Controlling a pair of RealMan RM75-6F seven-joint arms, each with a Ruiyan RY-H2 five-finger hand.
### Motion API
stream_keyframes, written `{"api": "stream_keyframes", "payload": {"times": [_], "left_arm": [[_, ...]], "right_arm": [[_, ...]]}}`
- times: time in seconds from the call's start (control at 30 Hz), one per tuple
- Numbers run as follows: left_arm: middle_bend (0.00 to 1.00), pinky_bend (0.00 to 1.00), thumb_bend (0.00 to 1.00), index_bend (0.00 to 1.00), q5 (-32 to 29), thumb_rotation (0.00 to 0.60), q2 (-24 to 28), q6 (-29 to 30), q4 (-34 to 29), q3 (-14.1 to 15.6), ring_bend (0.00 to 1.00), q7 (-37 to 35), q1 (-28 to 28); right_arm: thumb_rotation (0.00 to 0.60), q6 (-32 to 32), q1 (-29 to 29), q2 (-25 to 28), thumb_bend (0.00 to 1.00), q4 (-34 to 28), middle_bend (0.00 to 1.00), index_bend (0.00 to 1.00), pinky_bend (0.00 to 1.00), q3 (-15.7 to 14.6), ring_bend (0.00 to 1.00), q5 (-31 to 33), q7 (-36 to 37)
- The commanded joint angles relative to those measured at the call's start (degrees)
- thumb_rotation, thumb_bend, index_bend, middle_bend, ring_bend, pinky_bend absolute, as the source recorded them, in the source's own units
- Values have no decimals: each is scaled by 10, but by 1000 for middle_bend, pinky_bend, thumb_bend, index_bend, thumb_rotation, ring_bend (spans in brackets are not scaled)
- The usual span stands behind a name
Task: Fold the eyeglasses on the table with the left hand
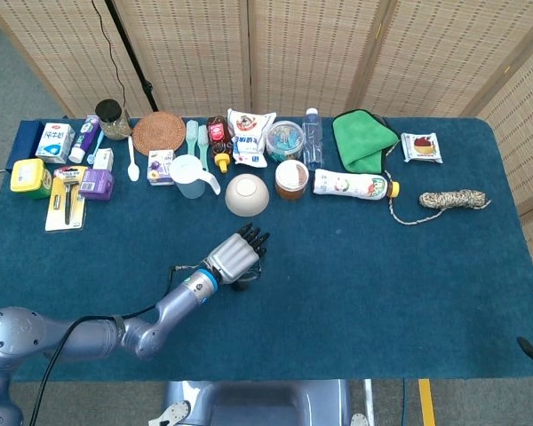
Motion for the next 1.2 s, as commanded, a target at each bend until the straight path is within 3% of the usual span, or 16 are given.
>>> {"api": "stream_keyframes", "payload": {"times": [0.03, 0.47, 0.83, 1.2], "left_arm": [[0, 0, 198, 286, -1, 327, -1, 3, 0, 2, 0, -2, -1], [0, 0, 198, 364, -5, 327, 9, 14, -12, 13, 0, -9, -1], [0, 0, 200, 234, -2, 328, 22, 19, -22, 28, 0, 4, -6], [0, 0, 199, 224, 3, 367, 39, 9, -32, 34, 0, 1, -15]], "right_arm": [[600, 1, -1, 1, 0, -1, 100, 280, 309, 0, 143, 0, -1], [600, 2, -1, 4, 0, -11, 100, 284, 320, 2, 144, -2, -10], [600, 4, -3, 6, 0, -19, 100, 284, 326, 2, 144, -3, -16], [600, 2, -2, 6, 0, -21, 101, 284, 333, 3, 144, -1, -20]]}}
